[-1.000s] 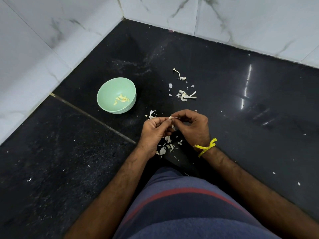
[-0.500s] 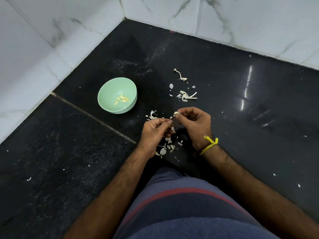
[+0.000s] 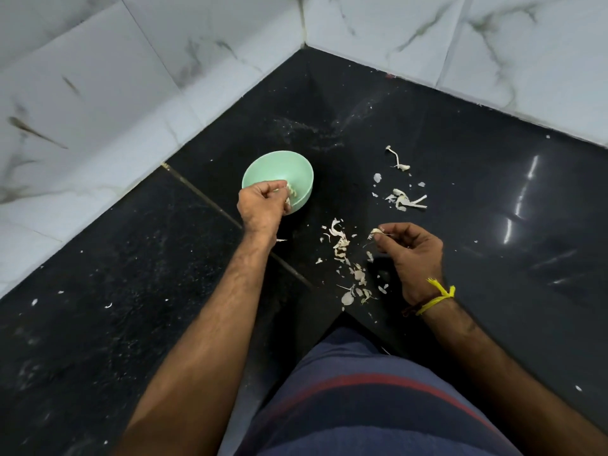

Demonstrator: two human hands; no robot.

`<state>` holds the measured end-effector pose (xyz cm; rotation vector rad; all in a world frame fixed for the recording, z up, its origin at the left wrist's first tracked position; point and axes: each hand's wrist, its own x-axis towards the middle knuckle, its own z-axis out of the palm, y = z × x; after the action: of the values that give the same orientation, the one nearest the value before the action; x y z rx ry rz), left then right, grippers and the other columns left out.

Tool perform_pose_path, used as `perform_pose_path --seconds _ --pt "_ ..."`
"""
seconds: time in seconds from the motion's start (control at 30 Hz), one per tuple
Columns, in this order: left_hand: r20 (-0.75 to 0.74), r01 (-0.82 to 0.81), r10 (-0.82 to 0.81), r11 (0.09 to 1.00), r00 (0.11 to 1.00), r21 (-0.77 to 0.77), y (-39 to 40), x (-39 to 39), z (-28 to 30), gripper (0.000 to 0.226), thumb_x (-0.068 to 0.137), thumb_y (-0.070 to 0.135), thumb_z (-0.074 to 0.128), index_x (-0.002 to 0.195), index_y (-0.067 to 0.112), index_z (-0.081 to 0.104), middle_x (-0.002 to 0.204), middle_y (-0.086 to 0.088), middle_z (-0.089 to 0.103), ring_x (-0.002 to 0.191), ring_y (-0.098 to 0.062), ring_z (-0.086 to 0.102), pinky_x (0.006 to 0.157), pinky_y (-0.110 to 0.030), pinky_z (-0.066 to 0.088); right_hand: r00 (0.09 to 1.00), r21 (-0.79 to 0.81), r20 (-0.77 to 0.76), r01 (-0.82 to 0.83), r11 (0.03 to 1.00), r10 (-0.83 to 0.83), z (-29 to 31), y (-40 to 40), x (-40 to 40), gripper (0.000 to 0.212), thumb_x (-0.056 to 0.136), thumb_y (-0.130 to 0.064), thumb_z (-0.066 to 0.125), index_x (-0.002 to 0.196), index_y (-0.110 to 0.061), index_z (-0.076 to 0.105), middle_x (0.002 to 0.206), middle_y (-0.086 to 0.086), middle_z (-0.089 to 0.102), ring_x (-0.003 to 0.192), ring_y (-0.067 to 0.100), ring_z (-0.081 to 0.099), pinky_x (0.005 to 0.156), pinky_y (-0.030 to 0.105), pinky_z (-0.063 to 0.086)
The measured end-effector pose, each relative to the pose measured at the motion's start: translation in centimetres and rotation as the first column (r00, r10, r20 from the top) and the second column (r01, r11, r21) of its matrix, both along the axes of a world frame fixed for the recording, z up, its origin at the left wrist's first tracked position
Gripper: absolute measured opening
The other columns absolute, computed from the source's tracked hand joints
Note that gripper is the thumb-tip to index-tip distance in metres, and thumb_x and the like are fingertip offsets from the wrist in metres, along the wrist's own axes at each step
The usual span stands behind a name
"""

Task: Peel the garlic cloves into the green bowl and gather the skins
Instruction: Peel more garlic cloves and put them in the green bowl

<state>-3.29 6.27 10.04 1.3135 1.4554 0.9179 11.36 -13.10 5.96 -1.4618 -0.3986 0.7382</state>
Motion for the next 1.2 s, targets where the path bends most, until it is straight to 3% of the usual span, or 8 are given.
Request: perform_pose_path --seconds 0.1,0.23,0.47,0.6,0.77,0.83,1.03,1.2 --pt "-0.064 -0.1 0.099 0.995 0.993 0.001 0.5 0.3 -0.5 0.014 0.078 0.006 0.081 0.07 0.015 0.075 0.065 -0.005 0.072 0.046 -0.007 0.061 0.055 -0.023 0.054 1.0 0.0 0.001 -0.014 1.0 0.014 0.2 0.1 -0.1 0.011 0.08 -0.005 0.08 0.089 -0.009 0.074 0.085 0.017 0.074 0.076 0.026 0.067 0.079 0.048 0.057" --pt "-0.083 -0.16 0.16 0.987 0.984 0.013 0.4 0.7 -1.0 0.021 0.073 0.01 0.087 0.078 0.013 0.067 0.069 -0.004 0.072 0.05 -0.01 0.069 0.061 -0.032 0.063 1.0 -0.001 0.01 -0.014 1.0 0.014 0.6 0.0 0.1 0.012 0.08 -0.007 0.081 0.089 -0.01 0.074 0.087 0.015 0.074 0.079 0.024 0.068 0.08 0.048 0.058" --pt "-0.156 0.056 -0.031 0.985 0.987 0.161 -1.9 1.8 -1.0 0.008 0.094 0.016 0.069 0.097 0.014 0.076 0.069 0.004 0.069 0.058 -0.01 0.064 0.071 -0.031 0.062 1.0 0.02 0.011 0.0 1.0 0.0 1.0 0.4 0.6 0.013 0.079 -0.008 0.081 0.09 -0.01 0.074 0.089 0.015 0.074 0.078 0.02 0.067 0.079 0.04 0.058" --pt "-0.185 0.249 -0.224 0.96 0.957 0.126 -5.0 3.5 -1.6 0.019 0.101 0.022 0.06 0.096 0.011 0.074 0.074 0.005 0.067 0.051 0.0 0.056 0.058 -0.019 0.051 1.0 0.045 -0.006 0.015 0.999 -0.015 1.2 0.6 1.0 0.013 0.079 -0.005 0.08 0.09 -0.008 0.073 0.087 0.015 0.073 0.077 0.022 0.066 0.078 0.041 0.058" --pt "-0.261 0.4 -0.361 0.909 0.895 0.114 -8.7 5.4 -3.4 0.009 0.098 0.016 0.061 0.099 0.012 0.069 0.083 0.002 0.069 0.077 -0.017 0.068 0.079 -0.04 0.059 1.0 0.035 0.01 0.028 0.999 -0.029 1.1 0.8 1.7 0.012 0.08 -0.001 0.078 0.089 -0.007 0.073 0.078 0.004 0.072 0.07 0.012 0.065 0.07 0.027 0.057" --pt "-0.234 0.439 -0.408 0.893 0.882 0.097 -9.5 5.7 -3.8 0.013 0.095 0.007 0.063 0.104 0.014 0.068 0.088 0.001 0.07 0.081 -0.014 0.068 0.081 -0.041 0.06 1.0 0.022 0.01 0.007 1.0 -0.007 1.0 0.7 1.8 0.01 0.082 -0.003 0.076 0.09 -0.008 0.072 0.077 0.003 0.072 0.069 0.012 0.066 0.068 0.026 0.057" --pt "-0.149 0.478 -0.462 0.872 0.875 0.108 -9.8 5.3 -3.5 0.007 0.096 0.02 0.066 0.099 0.018 0.073 0.07 0.002 0.072 0.067 -0.011 0.07 0.072 -0.037 0.062 0.998 0.014 -0.059 -0.004 1.0 0.005 0.5 0.6 1.9 0.009 0.089 -0.006 0.071 0.096 -0.001 0.071 0.085 0.017 0.073 0.072 0.019 0.068 0.067 0.028 0.058" --pt "0.086 0.537 -0.543 0.839 0.835 0.09 -10.2 4.9 -2.7 0.015 0.093 0.016 0.072 0.106 0.009 0.075 0.087 -0.004 0.077 0.081 -0.013 0.071 0.078 -0.033 0.06 0.99 0.058 -0.138 -0.035 0.998 0.042 0.3 0.4 2.0 0.007 0.088 -0.004 0.071 0.095 -0.005 0.073 0.081 0.014 0.073 0.072 0.02 0.067 0.07 0.03 0.058"
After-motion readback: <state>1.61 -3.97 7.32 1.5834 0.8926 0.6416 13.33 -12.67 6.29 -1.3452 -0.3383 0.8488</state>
